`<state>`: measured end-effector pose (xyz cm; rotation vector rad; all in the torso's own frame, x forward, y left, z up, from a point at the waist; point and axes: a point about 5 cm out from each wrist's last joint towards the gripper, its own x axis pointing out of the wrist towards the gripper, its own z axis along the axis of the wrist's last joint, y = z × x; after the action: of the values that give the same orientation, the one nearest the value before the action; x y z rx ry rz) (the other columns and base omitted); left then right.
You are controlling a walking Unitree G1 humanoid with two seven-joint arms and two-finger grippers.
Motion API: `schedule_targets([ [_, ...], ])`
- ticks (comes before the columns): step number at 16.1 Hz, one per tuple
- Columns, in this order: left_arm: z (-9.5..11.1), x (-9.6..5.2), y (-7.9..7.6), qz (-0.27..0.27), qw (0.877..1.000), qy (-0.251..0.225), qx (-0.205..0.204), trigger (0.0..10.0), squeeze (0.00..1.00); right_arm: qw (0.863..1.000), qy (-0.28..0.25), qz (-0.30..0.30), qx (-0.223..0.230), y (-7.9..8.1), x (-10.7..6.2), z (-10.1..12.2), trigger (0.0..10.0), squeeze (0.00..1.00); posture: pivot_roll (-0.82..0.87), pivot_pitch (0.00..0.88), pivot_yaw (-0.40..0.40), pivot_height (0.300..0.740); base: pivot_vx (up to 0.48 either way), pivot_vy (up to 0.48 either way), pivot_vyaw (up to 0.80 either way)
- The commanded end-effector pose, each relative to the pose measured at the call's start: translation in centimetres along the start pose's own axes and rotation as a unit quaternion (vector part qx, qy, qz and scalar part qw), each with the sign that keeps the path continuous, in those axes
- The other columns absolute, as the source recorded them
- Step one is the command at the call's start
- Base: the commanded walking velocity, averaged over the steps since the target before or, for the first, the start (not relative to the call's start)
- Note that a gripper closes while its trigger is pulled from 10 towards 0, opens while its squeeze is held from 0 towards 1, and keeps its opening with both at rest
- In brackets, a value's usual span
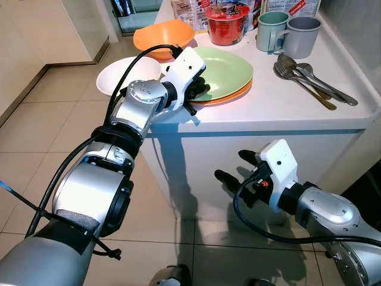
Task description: Setting the table
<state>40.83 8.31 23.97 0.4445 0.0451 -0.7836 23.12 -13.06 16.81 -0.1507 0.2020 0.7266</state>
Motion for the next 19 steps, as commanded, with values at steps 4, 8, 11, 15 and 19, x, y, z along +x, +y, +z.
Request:
schedule_targets([
  [4, 0.1, -0.4, 0.3, -0.013, 1.000, 0.006, 0.009, 10.0, 1.00, 1.000, -0.004, 0.014, 0.001, 0.5, 0.2, 0.3, 10.0, 0.00, -0.01, 0.121, 0.172, 0.740, 0.000, 0.000, 0.00],
  [8, -0.3, -0.4, 0.1, -0.020, 1.000, 0.011, 0.008, 10.0, 1.00, 1.000, -0.005, 0.013, 0.000, 0.5, 0.2, 0.3, 10.0, 0.00, -0.01, 0.114, 0.172, 0.740, 0.000, 0.000, 0.00],
  [11, -0.7, -0.5, -0.2, -0.032, 0.999, 0.016, 0.009, 10.0, 1.00, 1.000, -0.005, 0.013, -0.001, 0.5, 0.2, 0.3, 10.0, 0.00, -0.01, 0.106, 0.169, 0.740, 0.000, 0.000, 0.00],
  [15, -0.9, -0.7, -0.1, -0.038, 0.999, 0.021, 0.014, 10.0, 1.00, 1.000, -0.006, 0.015, -0.001, 0.5, 0.4, 0.2, 10.0, 0.00, 0.00, 0.094, 0.169, 0.740, 0.000, 0.000, 0.00],
  [19, -0.9, -0.8, -0.2, -0.046, 0.999, 0.021, 0.019, 10.0, 1.00, 1.000, -0.006, 0.015, -0.002, 0.5, 0.5, 0.3, 10.0, 0.00, 0.00, 0.091, 0.170, 0.740, 0.000, 0.000, 0.00],
])
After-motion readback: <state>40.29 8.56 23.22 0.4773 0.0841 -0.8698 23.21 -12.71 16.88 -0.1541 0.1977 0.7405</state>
